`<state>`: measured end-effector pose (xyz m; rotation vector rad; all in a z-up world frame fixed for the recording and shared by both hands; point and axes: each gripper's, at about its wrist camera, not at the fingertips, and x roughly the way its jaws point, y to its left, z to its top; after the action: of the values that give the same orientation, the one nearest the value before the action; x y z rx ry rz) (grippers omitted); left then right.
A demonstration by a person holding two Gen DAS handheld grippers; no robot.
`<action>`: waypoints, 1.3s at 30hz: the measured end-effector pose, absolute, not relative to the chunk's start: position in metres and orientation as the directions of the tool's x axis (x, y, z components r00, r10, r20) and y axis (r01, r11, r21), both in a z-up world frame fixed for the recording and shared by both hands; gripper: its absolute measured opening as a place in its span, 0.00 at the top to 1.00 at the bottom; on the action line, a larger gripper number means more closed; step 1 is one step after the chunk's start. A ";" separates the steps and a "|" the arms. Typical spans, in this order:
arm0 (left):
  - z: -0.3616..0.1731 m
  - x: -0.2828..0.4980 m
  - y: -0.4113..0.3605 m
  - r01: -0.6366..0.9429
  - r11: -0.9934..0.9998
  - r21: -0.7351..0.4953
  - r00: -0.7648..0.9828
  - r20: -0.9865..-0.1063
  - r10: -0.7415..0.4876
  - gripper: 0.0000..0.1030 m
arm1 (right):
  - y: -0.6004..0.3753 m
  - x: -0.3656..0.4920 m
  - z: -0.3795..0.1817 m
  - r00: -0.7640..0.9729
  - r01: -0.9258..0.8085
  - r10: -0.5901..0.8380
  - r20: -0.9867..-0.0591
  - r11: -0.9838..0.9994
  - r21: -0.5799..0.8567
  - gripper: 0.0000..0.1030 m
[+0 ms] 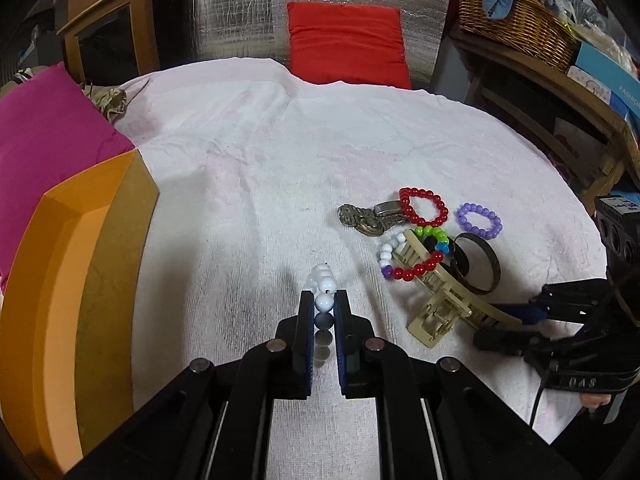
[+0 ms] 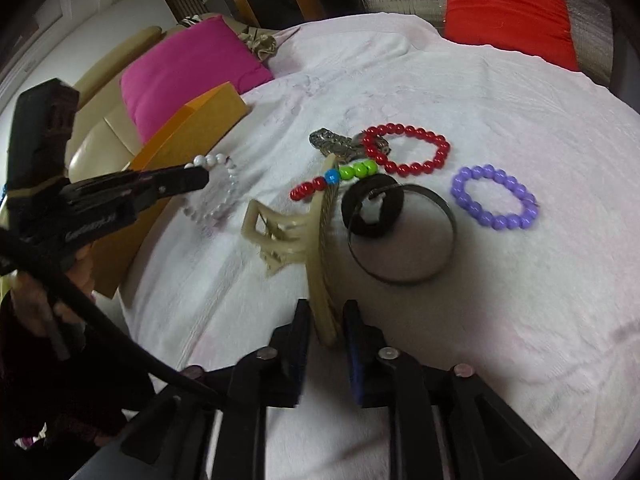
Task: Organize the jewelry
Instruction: 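Lift and carry the bracelet and claw clip toward the orange box with both grippers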
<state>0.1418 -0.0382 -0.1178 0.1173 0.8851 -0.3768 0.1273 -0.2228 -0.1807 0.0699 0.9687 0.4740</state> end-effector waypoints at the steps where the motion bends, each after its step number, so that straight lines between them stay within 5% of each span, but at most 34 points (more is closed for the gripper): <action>1: -0.118 0.142 -0.038 0.367 0.929 -0.055 0.572 -0.774 -0.272 0.91 | -0.220 0.128 -0.181 0.477 -0.360 0.426 -0.769 0.893 0.271 0.58; 2: -0.118 0.142 -0.037 0.364 0.930 -0.053 0.574 -0.773 -0.269 0.91 | -0.218 0.128 -0.180 0.481 -0.365 0.432 -0.763 0.890 0.274 0.47; 4: -0.118 0.142 -0.037 0.363 0.930 -0.060 0.571 -0.775 -0.273 0.91 | -0.210 0.125 -0.178 0.520 -0.381 0.426 -0.740 0.891 0.245 0.48; 6: -0.118 0.143 -0.037 0.363 0.930 -0.060 0.568 -0.776 -0.272 0.91 | -0.201 0.127 -0.182 0.534 -0.378 0.372 -0.759 0.908 0.180 0.81; 8: -0.118 0.143 -0.037 0.365 0.929 -0.059 0.568 -0.776 -0.273 0.91 | -0.200 0.129 -0.184 0.541 -0.362 0.344 -0.767 0.919 0.157 0.88; 24: -0.107 0.138 -0.040 0.379 0.924 -0.057 0.590 -0.754 -0.289 0.91 | -0.270 0.033 -0.146 0.559 -0.291 0.429 -0.709 0.903 0.317 0.89; 39: -0.075 0.114 -0.024 0.403 0.913 -0.064 0.655 -0.676 -0.337 0.91 | -0.247 0.065 -0.125 0.694 -0.202 0.397 -0.600 0.908 0.367 0.89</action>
<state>0.1136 -0.0235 -0.0754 0.0941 0.7463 -0.4202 0.0647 -0.2469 -0.1255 0.2829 0.7312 0.3396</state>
